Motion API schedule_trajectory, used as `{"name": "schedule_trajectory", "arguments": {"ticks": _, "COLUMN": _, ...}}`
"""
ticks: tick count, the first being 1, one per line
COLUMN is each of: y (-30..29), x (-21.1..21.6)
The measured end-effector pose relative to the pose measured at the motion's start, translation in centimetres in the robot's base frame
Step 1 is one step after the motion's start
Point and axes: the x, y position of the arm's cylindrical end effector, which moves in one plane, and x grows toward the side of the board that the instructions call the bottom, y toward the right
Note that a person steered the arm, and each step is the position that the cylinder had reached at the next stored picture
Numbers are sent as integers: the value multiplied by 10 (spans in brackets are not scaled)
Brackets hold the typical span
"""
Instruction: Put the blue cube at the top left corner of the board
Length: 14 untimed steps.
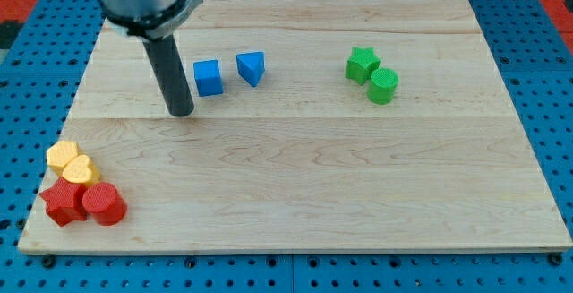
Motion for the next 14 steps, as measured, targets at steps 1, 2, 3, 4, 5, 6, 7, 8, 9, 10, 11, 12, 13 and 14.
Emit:
{"name": "schedule_trajectory", "arguments": {"ticks": 1, "y": 5, "x": -30}}
{"name": "schedule_trajectory", "arguments": {"ticks": 2, "y": 5, "x": -58}}
{"name": "schedule_trajectory", "arguments": {"ticks": 3, "y": -6, "x": -72}}
{"name": "schedule_trajectory", "arguments": {"ticks": 4, "y": -5, "x": -37}}
{"name": "schedule_trajectory", "arguments": {"ticks": 5, "y": 21, "x": 1}}
{"name": "schedule_trajectory", "arguments": {"ticks": 6, "y": 37, "x": 3}}
{"name": "schedule_trajectory", "arguments": {"ticks": 7, "y": 38, "x": -37}}
{"name": "schedule_trajectory", "arguments": {"ticks": 8, "y": 17, "x": -90}}
{"name": "schedule_trajectory", "arguments": {"ticks": 9, "y": 1, "x": -109}}
{"name": "schedule_trajectory", "arguments": {"ticks": 10, "y": 10, "x": -75}}
{"name": "schedule_trajectory", "arguments": {"ticks": 11, "y": 36, "x": -74}}
{"name": "schedule_trajectory", "arguments": {"ticks": 12, "y": 42, "x": -96}}
{"name": "schedule_trajectory", "arguments": {"ticks": 13, "y": 12, "x": -121}}
{"name": "schedule_trajectory", "arguments": {"ticks": 14, "y": -20, "x": -133}}
